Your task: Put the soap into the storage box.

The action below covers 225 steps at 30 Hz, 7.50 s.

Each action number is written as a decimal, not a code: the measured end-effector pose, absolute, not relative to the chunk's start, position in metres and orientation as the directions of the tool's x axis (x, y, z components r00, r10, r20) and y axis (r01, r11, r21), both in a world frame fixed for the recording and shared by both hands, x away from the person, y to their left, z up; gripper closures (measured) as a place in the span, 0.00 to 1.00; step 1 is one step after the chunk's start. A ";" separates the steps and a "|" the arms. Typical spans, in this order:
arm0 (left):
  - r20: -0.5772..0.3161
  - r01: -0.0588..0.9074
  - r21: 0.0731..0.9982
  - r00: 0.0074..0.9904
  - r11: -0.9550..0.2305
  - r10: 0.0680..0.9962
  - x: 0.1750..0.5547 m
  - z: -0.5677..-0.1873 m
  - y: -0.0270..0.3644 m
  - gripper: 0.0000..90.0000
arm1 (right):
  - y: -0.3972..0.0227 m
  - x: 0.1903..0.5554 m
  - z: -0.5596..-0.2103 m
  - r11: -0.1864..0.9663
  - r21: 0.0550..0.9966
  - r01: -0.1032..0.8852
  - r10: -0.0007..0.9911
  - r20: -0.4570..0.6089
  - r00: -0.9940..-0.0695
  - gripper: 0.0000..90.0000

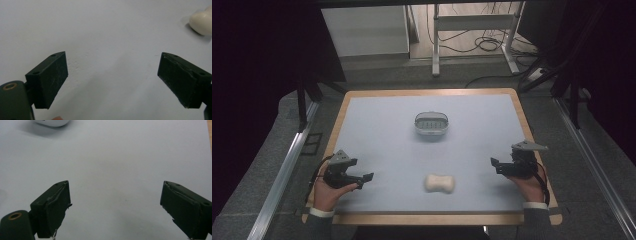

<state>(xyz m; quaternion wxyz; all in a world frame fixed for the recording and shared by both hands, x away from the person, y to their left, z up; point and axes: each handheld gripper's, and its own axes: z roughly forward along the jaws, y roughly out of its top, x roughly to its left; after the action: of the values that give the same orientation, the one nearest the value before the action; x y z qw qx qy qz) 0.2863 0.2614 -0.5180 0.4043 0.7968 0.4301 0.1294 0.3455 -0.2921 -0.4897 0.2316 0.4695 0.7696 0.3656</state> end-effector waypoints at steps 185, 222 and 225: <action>-0.112 0.556 0.767 0.608 -0.320 0.786 0.280 -0.512 0.260 0.10 | -0.103 0.391 -0.436 0.877 0.379 0.297 0.371 -0.139 -0.918 0.55; -0.121 0.562 0.765 0.606 -0.315 0.786 0.280 -0.511 0.260 0.10 | -0.105 0.429 -0.407 0.832 0.452 0.322 0.424 -0.141 -0.895 0.55; -0.121 0.563 0.764 0.607 -0.317 0.785 0.280 -0.512 0.259 0.10 | -0.107 0.436 -0.404 0.830 0.455 0.323 0.428 -0.148 -0.891 0.55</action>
<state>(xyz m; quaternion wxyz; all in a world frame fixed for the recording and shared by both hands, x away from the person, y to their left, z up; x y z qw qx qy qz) 0.2799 0.2594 -0.5116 0.4049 0.7997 0.4214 0.1376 0.4359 -0.1066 -0.4042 0.1225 0.1982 0.9486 0.2142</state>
